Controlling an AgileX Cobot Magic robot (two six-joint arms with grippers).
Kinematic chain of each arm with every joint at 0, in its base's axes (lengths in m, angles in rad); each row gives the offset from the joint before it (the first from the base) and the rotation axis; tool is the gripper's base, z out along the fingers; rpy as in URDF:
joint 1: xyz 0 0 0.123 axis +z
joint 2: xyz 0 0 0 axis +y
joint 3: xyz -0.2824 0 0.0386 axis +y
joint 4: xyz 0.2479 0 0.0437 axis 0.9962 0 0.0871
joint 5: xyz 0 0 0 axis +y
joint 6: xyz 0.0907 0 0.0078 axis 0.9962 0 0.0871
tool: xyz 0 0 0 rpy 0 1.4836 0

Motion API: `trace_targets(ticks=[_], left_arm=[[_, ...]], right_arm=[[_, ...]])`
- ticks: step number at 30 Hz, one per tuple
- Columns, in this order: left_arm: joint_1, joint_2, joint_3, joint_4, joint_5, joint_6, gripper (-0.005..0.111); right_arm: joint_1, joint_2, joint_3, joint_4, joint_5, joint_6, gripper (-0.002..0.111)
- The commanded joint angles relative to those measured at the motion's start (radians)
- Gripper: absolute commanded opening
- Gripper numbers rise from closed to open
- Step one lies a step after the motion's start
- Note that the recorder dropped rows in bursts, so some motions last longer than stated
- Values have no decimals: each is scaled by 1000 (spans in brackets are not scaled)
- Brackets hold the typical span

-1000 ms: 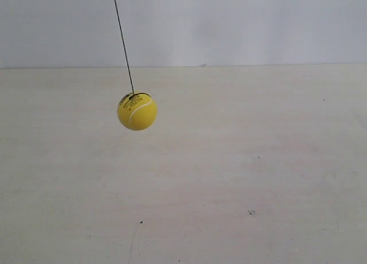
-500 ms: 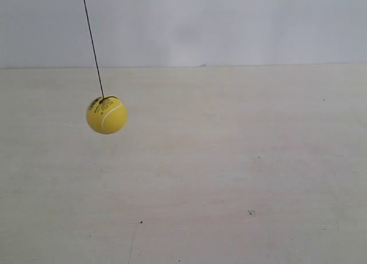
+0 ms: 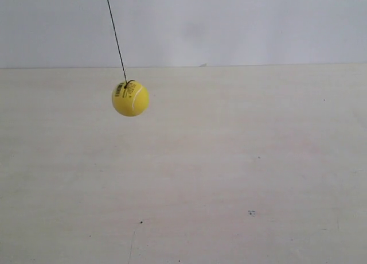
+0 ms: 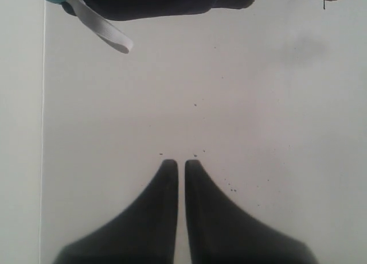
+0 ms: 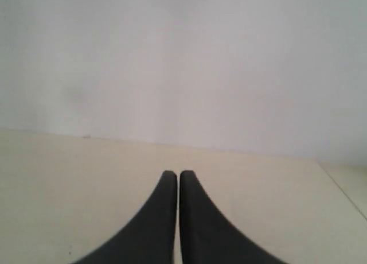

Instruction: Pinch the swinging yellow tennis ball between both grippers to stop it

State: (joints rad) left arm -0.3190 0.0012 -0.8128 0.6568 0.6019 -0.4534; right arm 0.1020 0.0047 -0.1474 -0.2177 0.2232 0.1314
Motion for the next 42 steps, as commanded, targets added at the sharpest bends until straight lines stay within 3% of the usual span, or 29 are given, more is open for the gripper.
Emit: trace_targets(ticks=[1, 5, 11, 42], left_arm=[[-1, -1, 5, -5, 4, 2, 5], [-1, -1, 5, -5, 4, 2, 5], [-1, -1, 5, -5, 4, 2, 5], [-1, -1, 5, -5, 4, 2, 5]], right_arm=[[-2, -5, 98, -5, -32, -5, 0], [-2, -5, 147, 2, -34, 5, 0], [-2, -5, 147, 31, 115, 8, 0], [-2, -5, 147, 33, 117, 8, 0]])
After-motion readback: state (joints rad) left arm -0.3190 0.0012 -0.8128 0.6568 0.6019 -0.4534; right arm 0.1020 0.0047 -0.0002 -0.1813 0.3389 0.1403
